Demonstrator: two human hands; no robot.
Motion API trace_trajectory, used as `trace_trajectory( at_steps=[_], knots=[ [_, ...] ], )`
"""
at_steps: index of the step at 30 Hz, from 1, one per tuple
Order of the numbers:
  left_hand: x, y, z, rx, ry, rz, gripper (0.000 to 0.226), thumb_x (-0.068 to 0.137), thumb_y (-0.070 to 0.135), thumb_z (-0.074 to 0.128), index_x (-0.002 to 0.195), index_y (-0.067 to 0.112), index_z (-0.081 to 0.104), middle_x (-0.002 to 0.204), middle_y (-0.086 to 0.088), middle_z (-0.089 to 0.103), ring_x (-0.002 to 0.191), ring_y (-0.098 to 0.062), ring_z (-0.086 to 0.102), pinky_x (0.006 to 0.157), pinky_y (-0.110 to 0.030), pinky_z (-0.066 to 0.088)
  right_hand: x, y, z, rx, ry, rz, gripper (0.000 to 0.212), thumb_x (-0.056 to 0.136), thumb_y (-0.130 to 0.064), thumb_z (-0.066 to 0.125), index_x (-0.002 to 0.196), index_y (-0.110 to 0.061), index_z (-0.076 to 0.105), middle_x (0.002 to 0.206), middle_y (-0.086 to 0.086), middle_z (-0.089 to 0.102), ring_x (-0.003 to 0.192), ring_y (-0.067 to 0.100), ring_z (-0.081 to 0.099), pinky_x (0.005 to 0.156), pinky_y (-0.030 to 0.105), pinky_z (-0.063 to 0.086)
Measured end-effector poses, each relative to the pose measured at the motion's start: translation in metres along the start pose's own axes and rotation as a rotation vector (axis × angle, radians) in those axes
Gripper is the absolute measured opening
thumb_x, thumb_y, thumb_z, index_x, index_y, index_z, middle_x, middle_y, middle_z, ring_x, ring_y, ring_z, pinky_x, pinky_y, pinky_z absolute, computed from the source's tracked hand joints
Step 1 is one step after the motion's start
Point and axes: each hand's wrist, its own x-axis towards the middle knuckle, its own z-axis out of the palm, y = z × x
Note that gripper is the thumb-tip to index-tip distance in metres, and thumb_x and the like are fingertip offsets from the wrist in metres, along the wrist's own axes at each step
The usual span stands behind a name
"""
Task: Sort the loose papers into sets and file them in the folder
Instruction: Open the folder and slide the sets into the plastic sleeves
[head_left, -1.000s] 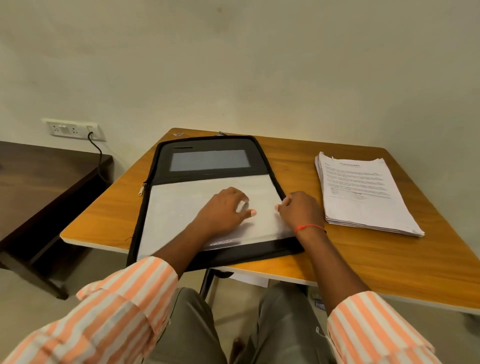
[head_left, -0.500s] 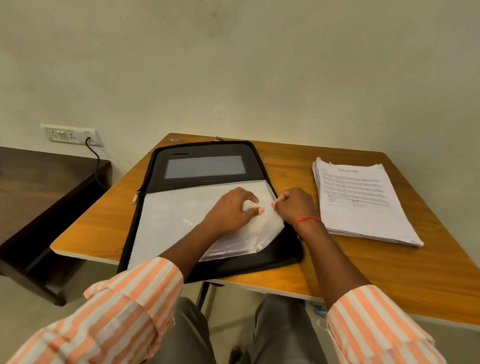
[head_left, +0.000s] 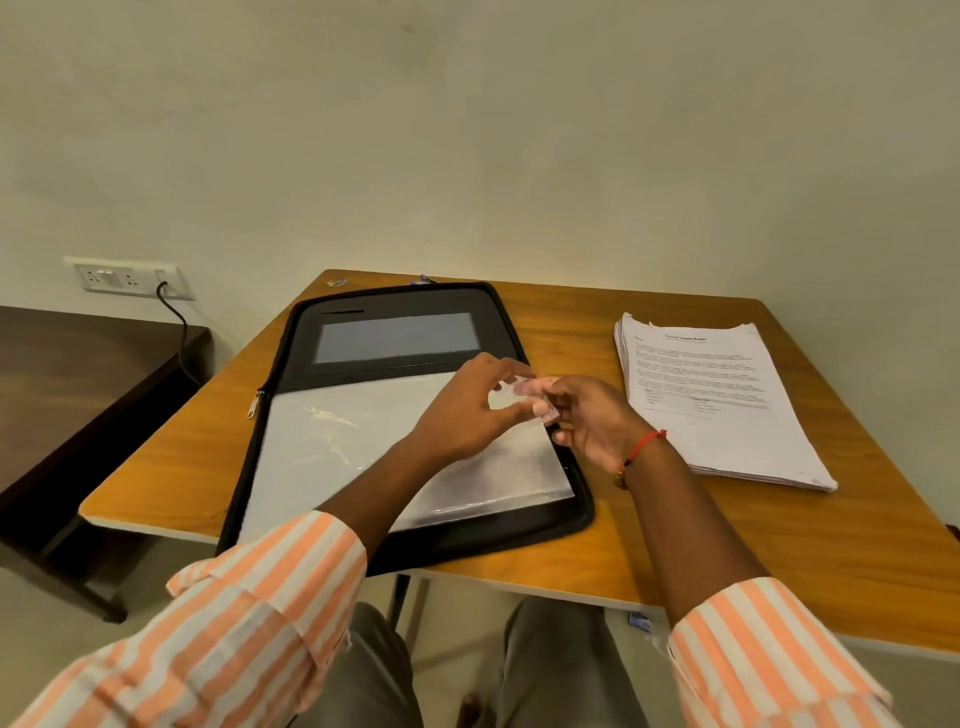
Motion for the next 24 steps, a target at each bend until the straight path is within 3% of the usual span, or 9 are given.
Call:
trace_trajectory(
  at_steps=[5, 9, 13, 15, 20, 24],
  knots=[
    [0.005, -0.009, -0.002, -0.04, -0.088, 0.022, 0.041, 0.084, 0.076, 0.049, 0.113, 0.05, 0.06, 0.115, 0.01, 0.052, 0.105, -0.004, 0.052, 0.085, -0.024, 0.046, -0.004, 0.007, -0.003, -0.249, 0.063, -0.127, 0.019, 0.099, -0.02, 0.058, 0.099, -0.018, 0.077, 0.114, 0.0, 0.071, 0.09, 0.022, 0.061, 0.06, 0.023, 0.048],
    [0.013, -0.011, -0.002, -0.038, -0.152, 0.045, 0.04, 0.085, 0.073, 0.048, 0.098, 0.037, 0.061, 0.108, 0.009, 0.052, 0.098, -0.005, 0.052, 0.086, -0.027, 0.048, -0.006, 0.016, -0.013, -0.407, 0.06, -0.154, 0.019, 0.102, -0.021, 0.056, 0.109, -0.02, 0.074, 0.098, 0.002, 0.072, 0.076, 0.013, 0.067, 0.057, 0.02, 0.051],
    [0.017, -0.01, 0.005, -0.015, -0.213, 0.078, 0.036, 0.092, 0.062, 0.044, 0.088, 0.029, 0.057, 0.097, 0.007, 0.048, 0.091, -0.013, 0.051, 0.087, -0.039, 0.048, 0.006, 0.01, -0.036, -0.532, 0.24, -0.203, 0.019, 0.099, -0.017, 0.057, 0.094, -0.022, 0.074, 0.086, -0.004, 0.073, 0.075, 0.01, 0.067, 0.057, 0.019, 0.051],
    [0.017, -0.01, 0.012, -0.002, -0.253, 0.123, 0.025, 0.094, 0.047, 0.04, 0.083, 0.033, 0.057, 0.097, 0.008, 0.05, 0.092, -0.016, 0.053, 0.089, -0.048, 0.047, 0.019, 0.004, -0.053, -0.58, 0.336, -0.238, 0.019, 0.097, -0.015, 0.059, 0.088, -0.021, 0.075, 0.087, -0.008, 0.072, 0.079, 0.009, 0.066, 0.068, 0.023, 0.052],
    [0.017, -0.011, 0.03, 0.015, -0.213, 0.242, 0.02, 0.086, 0.022, 0.038, 0.082, 0.021, 0.057, 0.093, 0.009, 0.054, 0.092, -0.014, 0.053, 0.081, -0.046, 0.046, 0.069, -0.015, -0.114, -0.813, 0.597, -0.254, 0.025, 0.094, -0.009, 0.054, 0.1, -0.013, 0.078, 0.111, 0.006, 0.073, 0.105, 0.023, 0.065, 0.094, 0.029, 0.048],
    [0.016, -0.01, 0.036, -0.011, -0.175, 0.173, 0.019, 0.077, 0.017, 0.042, 0.084, 0.03, 0.054, 0.093, 0.014, 0.053, 0.091, -0.011, 0.053, 0.079, -0.041, 0.049, 0.114, -0.023, -0.162, -1.075, 0.553, -0.093, 0.031, 0.092, -0.005, 0.057, 0.117, -0.016, 0.071, 0.128, 0.012, 0.066, 0.119, 0.032, 0.059, 0.104, 0.039, 0.047]
  ],
)
